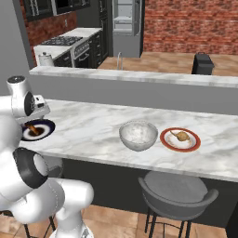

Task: Pick the chicken drumstick and onion from their plates and place them in the bowl. Then put the bowl in the fridge.

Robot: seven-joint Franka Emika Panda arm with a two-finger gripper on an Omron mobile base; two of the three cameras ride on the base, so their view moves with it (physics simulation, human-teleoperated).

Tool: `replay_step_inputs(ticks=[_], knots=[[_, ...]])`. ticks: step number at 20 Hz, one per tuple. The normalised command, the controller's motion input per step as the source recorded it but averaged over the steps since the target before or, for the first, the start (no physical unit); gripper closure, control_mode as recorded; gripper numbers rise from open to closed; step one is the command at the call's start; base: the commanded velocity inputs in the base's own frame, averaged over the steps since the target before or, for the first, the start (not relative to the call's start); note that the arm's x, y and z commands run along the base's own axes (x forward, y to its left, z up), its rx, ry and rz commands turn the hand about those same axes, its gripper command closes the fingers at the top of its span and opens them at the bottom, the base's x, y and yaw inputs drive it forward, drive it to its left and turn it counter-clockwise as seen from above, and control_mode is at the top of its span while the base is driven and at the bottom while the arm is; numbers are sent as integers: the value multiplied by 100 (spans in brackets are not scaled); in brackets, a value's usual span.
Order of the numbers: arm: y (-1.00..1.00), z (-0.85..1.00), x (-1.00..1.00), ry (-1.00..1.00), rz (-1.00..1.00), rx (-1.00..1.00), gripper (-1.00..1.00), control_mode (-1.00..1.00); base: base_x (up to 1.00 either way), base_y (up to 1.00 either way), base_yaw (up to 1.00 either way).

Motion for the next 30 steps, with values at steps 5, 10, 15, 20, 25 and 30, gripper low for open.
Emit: replay_step_inputs(ticks=[5, 10, 15, 20, 25, 30], knots=[[38, -20, 25, 0, 3, 0, -100, -100, 0, 0, 0], [37, -24, 21, 0, 2, 0, -100, -100, 0, 0, 0], [30, -22, 19, 0, 0, 0, -100, -100, 0, 0, 0], [31, -23, 23, 0, 0, 0, -100, -100, 0, 0, 0], [27, -20, 25, 0, 0, 0, -100, -100, 0, 0, 0], [20, -16, 27, 1, 0, 0, -100, -100, 0, 0, 0]])
